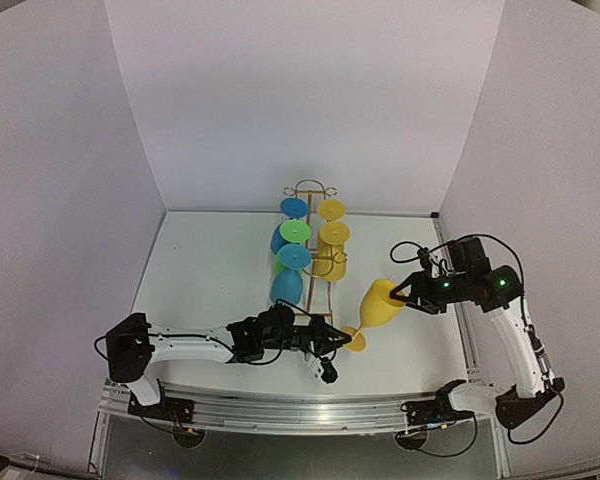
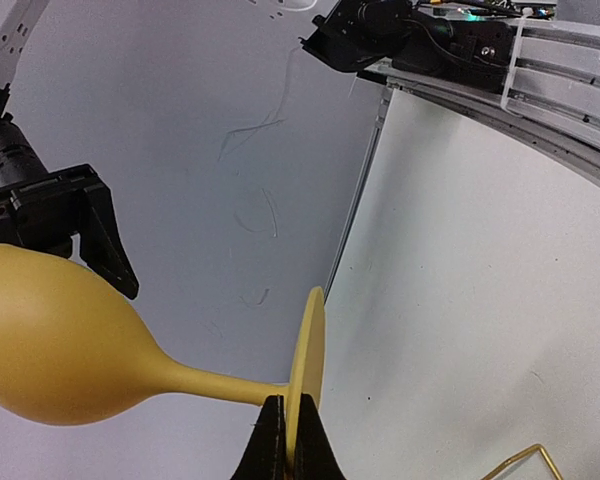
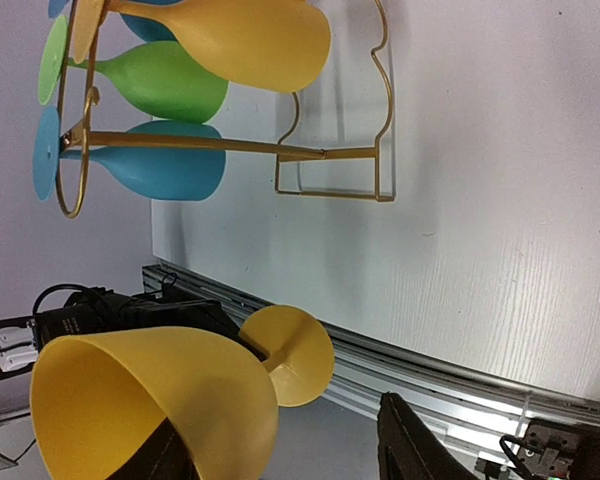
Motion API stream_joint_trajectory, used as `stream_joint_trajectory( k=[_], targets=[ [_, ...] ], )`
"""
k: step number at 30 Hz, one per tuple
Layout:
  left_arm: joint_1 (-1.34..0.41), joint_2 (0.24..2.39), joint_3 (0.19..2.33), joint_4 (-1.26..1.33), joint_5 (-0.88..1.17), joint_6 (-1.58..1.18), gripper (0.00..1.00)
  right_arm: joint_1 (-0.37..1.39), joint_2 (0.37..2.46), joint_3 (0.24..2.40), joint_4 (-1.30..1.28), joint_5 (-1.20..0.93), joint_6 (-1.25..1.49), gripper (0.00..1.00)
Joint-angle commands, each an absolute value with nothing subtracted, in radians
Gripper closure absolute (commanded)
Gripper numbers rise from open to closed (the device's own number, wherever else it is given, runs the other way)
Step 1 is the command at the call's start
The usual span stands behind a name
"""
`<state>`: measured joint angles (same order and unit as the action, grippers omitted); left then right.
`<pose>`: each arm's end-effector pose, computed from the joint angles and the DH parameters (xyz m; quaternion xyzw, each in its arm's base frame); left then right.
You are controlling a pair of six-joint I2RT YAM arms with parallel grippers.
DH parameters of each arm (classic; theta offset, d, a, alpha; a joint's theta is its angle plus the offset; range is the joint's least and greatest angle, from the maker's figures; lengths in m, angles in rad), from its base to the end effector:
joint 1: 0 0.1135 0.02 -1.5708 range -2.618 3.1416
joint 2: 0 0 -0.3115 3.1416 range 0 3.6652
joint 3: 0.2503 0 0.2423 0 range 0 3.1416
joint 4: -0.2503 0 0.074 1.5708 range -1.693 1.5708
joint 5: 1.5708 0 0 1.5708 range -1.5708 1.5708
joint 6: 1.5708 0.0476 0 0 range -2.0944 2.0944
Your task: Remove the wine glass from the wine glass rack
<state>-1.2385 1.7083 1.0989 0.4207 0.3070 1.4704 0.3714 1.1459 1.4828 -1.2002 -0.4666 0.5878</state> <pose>0.1191 -0.3892 0.3145 0.7647 0.0683 -0.0442 0.6393 0.1497 0.0813 0.4430 0.0189 0.9160 0.3479 0.1989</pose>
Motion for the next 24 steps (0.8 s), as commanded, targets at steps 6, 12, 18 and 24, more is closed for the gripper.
stream_joint_trajectory(
  k=[6,12,18,24],
  targets=[
    [-1.245,1.750,1.158,0.495,0.226,1.523,1.00,0.376,1.206,1.450,-1.191,-0.526,0.565,0.80],
    [-1.244,1.741,1.141,0.476,0.196,1.505,1.00,0.377,1.216,1.477,-1.236,-0.437,0.533,1.00],
    [-1.245,1.707,1.090,0.450,0.172,1.433,0.21,0.376,1.235,1.566,-1.302,-0.182,0.511,1.00],
    [-1.244,1.551,0.975,0.223,0.214,1.314,0.09,0.375,1.304,1.675,-1.325,0.109,0.475,1.00]
  ],
)
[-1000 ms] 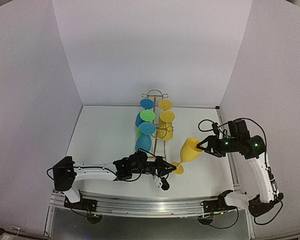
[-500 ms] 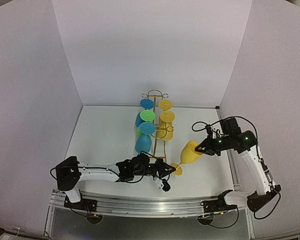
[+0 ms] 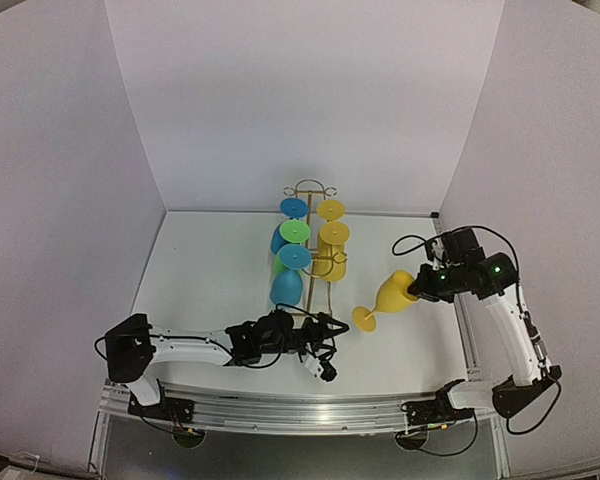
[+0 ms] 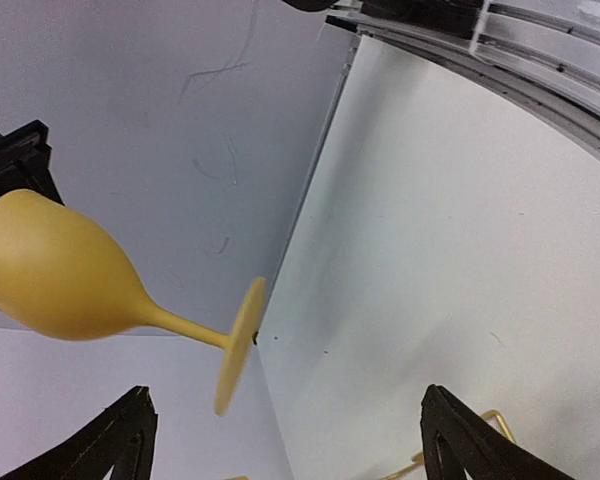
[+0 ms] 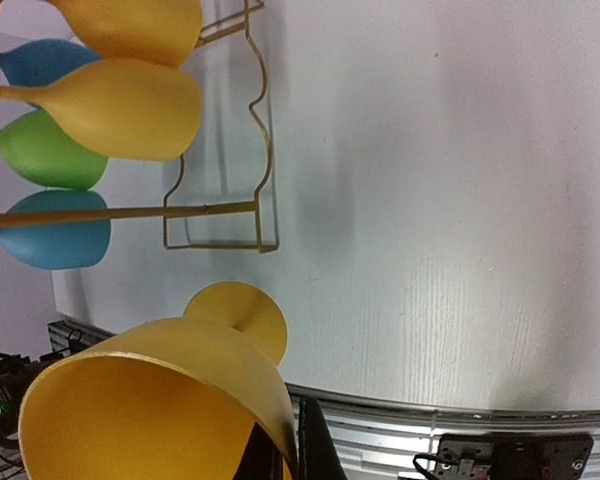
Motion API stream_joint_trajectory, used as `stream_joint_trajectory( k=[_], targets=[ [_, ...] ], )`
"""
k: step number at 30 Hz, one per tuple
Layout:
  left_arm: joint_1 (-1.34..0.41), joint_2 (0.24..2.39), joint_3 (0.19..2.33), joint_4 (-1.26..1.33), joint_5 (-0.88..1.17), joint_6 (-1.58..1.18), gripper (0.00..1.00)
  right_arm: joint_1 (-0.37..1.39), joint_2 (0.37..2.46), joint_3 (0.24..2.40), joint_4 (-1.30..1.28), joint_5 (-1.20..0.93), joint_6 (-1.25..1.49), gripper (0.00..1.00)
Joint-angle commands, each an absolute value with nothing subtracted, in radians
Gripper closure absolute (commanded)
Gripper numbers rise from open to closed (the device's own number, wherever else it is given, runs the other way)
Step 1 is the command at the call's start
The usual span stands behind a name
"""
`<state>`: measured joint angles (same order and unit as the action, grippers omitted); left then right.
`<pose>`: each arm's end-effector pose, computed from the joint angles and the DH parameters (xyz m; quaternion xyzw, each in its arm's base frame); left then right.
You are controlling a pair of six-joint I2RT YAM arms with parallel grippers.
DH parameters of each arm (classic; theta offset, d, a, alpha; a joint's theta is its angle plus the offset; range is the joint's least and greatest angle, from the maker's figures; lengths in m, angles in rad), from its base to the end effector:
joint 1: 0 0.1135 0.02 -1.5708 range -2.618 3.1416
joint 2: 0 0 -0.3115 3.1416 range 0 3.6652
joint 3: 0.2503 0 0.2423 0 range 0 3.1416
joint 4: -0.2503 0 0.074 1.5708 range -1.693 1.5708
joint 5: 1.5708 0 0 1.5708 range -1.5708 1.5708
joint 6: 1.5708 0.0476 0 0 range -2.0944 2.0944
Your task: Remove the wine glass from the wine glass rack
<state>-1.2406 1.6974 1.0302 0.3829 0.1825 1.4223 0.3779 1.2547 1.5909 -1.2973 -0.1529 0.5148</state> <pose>0.1205 -0.3782 0.2905 0.7871 0.1358 -0.0184 0.6015 0.1779 0.0784 0.4444 0.0422 0.9504 0.1949 0.2385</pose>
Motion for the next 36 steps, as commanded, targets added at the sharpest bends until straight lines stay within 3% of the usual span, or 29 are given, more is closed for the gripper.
stream_joint_trajectory(
  k=[1,5,9,15,24,36],
  targets=[
    [-1.245,1.517,0.967,0.147,0.237,1.281,0.10,0.374,1.325,1.695,-1.323,0.167,0.458,1.00],
    [-1.245,1.411,0.991,-0.157,0.309,1.067,0.13,0.354,1.461,1.795,-1.287,0.400,0.358,1.00],
    [-1.235,1.356,1.002,-0.301,0.313,0.843,0.13,0.260,1.605,1.876,-1.195,0.443,0.286,1.00],
    [-1.190,1.267,0.933,-0.290,0.321,0.623,0.12,0.160,1.747,1.867,-1.004,0.405,0.251,1.00],
    [-1.105,1.231,0.880,-0.221,0.334,0.518,0.12,0.145,1.957,1.907,-0.898,0.423,0.243,1.00],
    [-1.044,1.212,0.855,-0.207,0.336,0.472,0.11,0.133,2.065,1.904,-0.844,0.399,0.246,1.00]
  ],
)
